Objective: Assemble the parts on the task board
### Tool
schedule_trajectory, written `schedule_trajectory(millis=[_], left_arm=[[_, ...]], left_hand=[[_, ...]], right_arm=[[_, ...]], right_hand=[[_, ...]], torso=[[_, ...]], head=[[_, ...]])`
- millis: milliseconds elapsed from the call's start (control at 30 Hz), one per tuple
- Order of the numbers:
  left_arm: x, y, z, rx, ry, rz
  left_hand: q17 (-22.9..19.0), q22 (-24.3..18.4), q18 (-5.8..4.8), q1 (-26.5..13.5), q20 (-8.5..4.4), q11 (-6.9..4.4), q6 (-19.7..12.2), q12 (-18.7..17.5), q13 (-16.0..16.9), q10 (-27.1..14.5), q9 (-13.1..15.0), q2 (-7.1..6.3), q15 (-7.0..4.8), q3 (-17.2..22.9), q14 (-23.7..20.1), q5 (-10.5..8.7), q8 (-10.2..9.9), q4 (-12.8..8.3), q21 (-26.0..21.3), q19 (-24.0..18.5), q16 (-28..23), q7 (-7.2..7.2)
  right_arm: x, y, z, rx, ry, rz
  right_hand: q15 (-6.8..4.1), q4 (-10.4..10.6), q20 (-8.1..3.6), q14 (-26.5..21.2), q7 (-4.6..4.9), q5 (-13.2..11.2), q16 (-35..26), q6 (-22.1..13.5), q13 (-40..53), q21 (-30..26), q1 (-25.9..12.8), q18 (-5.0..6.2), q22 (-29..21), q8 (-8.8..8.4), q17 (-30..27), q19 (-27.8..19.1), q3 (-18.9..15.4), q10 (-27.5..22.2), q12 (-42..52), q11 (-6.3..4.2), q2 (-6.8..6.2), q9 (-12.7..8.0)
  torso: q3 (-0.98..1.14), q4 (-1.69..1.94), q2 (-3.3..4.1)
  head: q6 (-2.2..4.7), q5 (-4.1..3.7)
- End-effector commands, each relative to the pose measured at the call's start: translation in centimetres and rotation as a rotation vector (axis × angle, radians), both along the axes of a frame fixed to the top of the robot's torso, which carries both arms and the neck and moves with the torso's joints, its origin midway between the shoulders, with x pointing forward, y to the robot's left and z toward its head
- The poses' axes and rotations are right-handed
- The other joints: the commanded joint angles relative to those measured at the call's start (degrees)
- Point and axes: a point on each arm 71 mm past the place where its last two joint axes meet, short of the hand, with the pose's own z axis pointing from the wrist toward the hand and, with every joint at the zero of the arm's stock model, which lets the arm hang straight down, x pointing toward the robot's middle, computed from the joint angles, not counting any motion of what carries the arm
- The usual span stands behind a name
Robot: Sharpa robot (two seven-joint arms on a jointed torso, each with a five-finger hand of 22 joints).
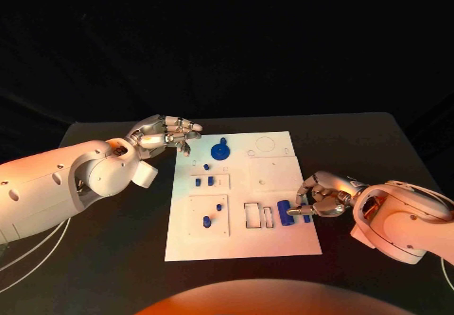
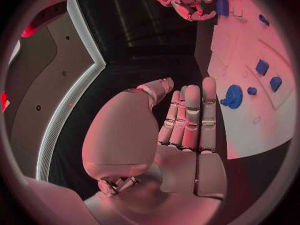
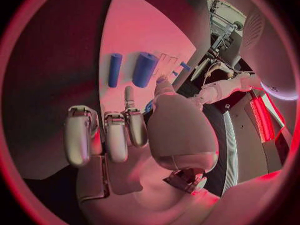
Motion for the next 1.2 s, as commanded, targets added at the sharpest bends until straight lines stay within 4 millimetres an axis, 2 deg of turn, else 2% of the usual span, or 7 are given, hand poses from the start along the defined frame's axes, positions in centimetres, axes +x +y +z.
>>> schedule_trajectory(millis=[33, 267, 700, 867, 1000, 1133, 1200], left_arm=[[-0.1, -0.2, 0.1, -0.010, -0.006, -0.014], [-0.2, -0.1, 0.1, -0.010, -0.005, -0.014], [-0.2, 0.0, 0.1, -0.009, -0.004, -0.014], [-0.2, -0.1, 0.1, -0.009, -0.003, -0.015], [-0.2, 0.0, 0.1, -0.008, -0.003, -0.014], [-0.2, 0.0, 0.1, -0.008, -0.002, -0.015], [-0.3, 0.0, 0.1, -0.007, -0.001, -0.014]], left_hand=[[-0.08, -0.05, 0.84, -0.56, 0.18, 0.00, -0.36, 0.26, -0.08, -0.42, 0.08, -0.05, 0.48, -0.15, -0.10, 0.25, 0.28, -0.35, -0.24, 0.16, -0.34, -0.11], [-0.08, -0.05, 0.84, -0.56, 0.18, 0.00, -0.36, 0.26, -0.08, -0.42, 0.08, -0.05, 0.48, -0.15, -0.10, 0.25, 0.28, -0.35, -0.24, 0.16, -0.34, -0.11], [-0.08, -0.05, 0.84, -0.56, 0.18, 0.00, -0.36, 0.26, -0.08, -0.42, 0.08, -0.05, 0.48, -0.15, -0.10, 0.25, 0.28, -0.35, -0.24, 0.16, -0.34, -0.11], [-0.09, -0.08, 0.84, -0.63, 0.19, 0.01, -0.40, 0.34, -0.10, -0.45, 0.12, -0.04, 0.47, -0.14, -0.12, 0.26, 0.37, -0.36, -0.27, 0.15, -0.32, -0.11], [-0.09, -0.08, 0.84, -0.63, 0.19, 0.01, -0.40, 0.34, -0.10, -0.45, 0.12, -0.04, 0.47, -0.14, -0.12, 0.26, 0.37, -0.36, -0.27, 0.15, -0.32, -0.11], [-0.09, -0.08, 0.84, -0.63, 0.19, 0.01, -0.40, 0.34, -0.10, -0.45, 0.12, -0.04, 0.47, -0.14, -0.12, 0.26, 0.37, -0.36, -0.27, 0.15, -0.32, -0.11], [-0.09, -0.09, 0.84, -0.70, 0.19, 0.01, -0.41, 0.36, -0.11, -0.46, 0.12, -0.02, 0.48, -0.14, -0.12, 0.26, 0.40, -0.33, -0.28, 0.15, -0.31, -0.09]], right_arm=[[-0.1, 0.1, -0.5, -0.034, 0.004, 0.007], [-0.5, 1.3, -1.6, -0.024, 0.024, 0.028], [-0.2, 2.2, -2.5, -0.031, 0.045, 0.038], [0.0, 2.3, -3.0, -0.053, 0.048, 0.032], [0.2, 2.4, -3.3, -0.070, 0.045, 0.026], [0.2, 2.5, -3.5, -0.079, 0.039, 0.018], [0.2, 2.5, -3.5, -0.081, 0.038, 0.014]], right_hand=[[-0.21, 0.06, 0.07, 4.98, -0.09, 0.25, 0.24, 0.15, 7.87, 0.37, -0.48, -0.62, 11.92, 0.40, 9.76, 3.11, -0.29, 1.88, 0.33, -0.04, 0.02, -0.06], [-0.23, 0.05, 0.06, 5.00, -0.13, 0.27, 0.28, 0.28, 7.99, 0.51, -0.49, -0.64, 11.98, 0.47, 9.88, 3.17, -0.31, 1.96, 0.47, -0.08, 0.17, -0.06], [-0.30, 0.09, 0.01, 4.99, -0.24, 0.25, 0.29, 0.63, 8.04, 0.47, -0.97, -0.63, 11.99, 0.65, 9.87, 3.16, -0.64, 1.97, 0.49, -0.17, 0.24, -0.09], [-0.35, 0.00, -0.03, 5.01, -0.33, 0.28, 0.33, 0.88, 8.12, 0.54, -0.89, -0.65, 12.05, 0.77, 10.02, 3.19, -0.48, 2.01, 0.56, -0.24, 0.86, -0.12], [-0.51, -0.21, -0.19, 5.03, -0.51, 0.05, 0.39, 1.29, 8.29, 0.80, 1.69, -0.71, 12.21, 0.90, 10.22, 3.29, 0.20, 2.08, 0.65, -0.42, 2.85, -0.33], [-0.78, -1.43, -0.40, 5.06, -0.81, 0.28, 0.45, 1.85, 8.63, 1.04, 10.47, -0.76, 12.40, 0.53, 10.46, 3.40, 3.10, 2.26, 0.90, -0.73, 5.78, -1.09], [-0.93, -1.21, -0.55, 5.07, -1.00, 0.26, 0.45, 2.40, 8.71, 1.06, 12.31, -0.77, 12.45, 0.37, 10.50, 3.42, 4.48, 2.30, 0.93, -0.89, 6.00, -1.42]], torso=[[0.01, -0.04, -0.02], [0.11, -0.13, -0.06], [-0.01, -0.11, 0.00], [-0.01, 0.05, -0.06], [-0.04, -0.01, -0.12], [-0.06, 0.04, -0.13], [-0.06, -0.04, -0.13]], head=[[-0.17, 0.19], [-0.32, 0.47], [-0.31, 0.69], [-0.46, 0.74], [-0.54, 0.84], [-0.56, 0.91], [-0.49, 0.91]])
